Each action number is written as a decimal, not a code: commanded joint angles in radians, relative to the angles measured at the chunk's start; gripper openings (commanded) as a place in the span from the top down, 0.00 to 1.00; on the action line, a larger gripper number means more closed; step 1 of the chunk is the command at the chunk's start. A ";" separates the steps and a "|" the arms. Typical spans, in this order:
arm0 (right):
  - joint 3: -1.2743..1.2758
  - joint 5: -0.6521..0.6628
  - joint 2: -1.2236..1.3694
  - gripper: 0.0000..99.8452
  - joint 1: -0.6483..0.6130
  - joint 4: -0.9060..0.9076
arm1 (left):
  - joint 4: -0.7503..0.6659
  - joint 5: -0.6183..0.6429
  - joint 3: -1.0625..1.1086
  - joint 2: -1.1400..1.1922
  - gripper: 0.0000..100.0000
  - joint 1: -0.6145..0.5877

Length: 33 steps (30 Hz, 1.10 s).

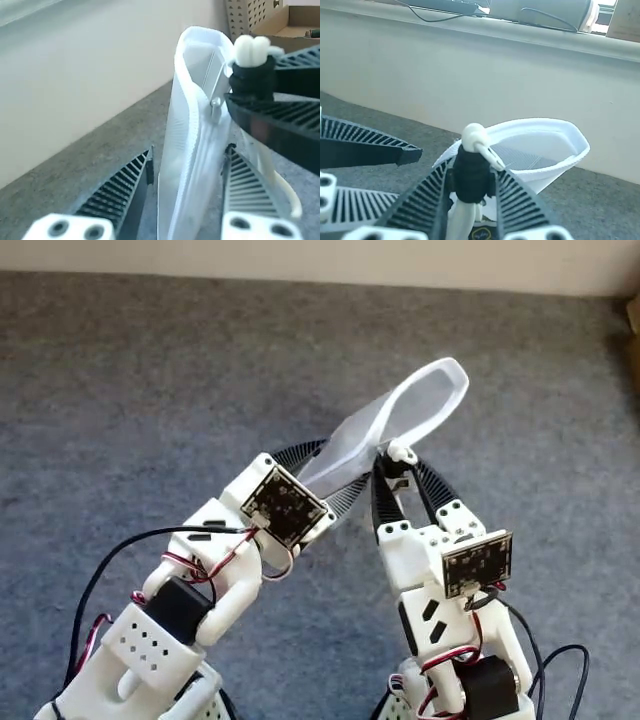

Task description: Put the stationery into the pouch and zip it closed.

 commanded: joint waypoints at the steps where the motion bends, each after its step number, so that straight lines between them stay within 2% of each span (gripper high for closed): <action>1: -0.061 -0.002 -0.005 1.00 -0.012 0.007 | -0.043 0.012 -0.022 -0.010 0.78 -0.013; 6: -0.065 -0.002 -0.007 1.00 -0.016 0.059 | -0.041 0.011 -0.013 -0.010 0.78 0.012; 13: -0.108 -0.002 -0.007 1.00 -0.107 0.134 | -0.043 0.009 0.002 -0.010 0.78 0.045; 21: -0.179 -0.002 -0.007 1.00 -0.151 0.223 | -0.043 0.009 0.013 -0.010 0.78 0.047; 33: -0.183 -0.003 -0.007 1.00 -0.185 0.251 | -0.071 0.009 0.050 -0.012 0.78 0.091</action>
